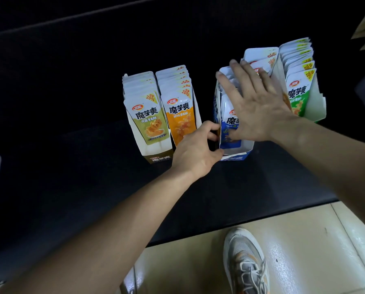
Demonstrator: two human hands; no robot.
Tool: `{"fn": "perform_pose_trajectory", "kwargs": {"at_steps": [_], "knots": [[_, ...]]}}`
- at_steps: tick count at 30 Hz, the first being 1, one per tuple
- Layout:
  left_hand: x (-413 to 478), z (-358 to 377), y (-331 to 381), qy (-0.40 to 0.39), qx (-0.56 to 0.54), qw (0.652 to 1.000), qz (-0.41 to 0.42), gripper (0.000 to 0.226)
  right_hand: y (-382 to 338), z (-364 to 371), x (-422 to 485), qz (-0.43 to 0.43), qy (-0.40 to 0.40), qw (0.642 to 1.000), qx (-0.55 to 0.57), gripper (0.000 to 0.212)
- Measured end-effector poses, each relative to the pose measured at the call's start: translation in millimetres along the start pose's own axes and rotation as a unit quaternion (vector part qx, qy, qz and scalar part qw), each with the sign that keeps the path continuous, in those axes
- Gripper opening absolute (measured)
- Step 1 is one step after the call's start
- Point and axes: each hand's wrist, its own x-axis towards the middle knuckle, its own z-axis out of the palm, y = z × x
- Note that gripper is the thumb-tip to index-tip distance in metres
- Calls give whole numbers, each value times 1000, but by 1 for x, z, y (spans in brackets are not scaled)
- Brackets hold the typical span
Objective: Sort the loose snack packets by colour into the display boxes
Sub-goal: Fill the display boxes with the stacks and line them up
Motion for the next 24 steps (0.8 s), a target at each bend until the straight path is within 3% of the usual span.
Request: {"fn": "perform_pose_trajectory", "kwargs": {"at_steps": [6, 13, 24], "knots": [[0, 0, -1, -5, 4, 1000, -1, 59, -1, 0, -10, -12, 17, 1000, -6, 128], [1, 0, -1, -7, 5, 1000, 0, 60, 6, -7, -17, -39, 42, 998, 28, 89], [1, 0, -3, -9, -4, 1000, -2, 60, 16, -2, -18, -10, 78, 993, 90, 85]]}}
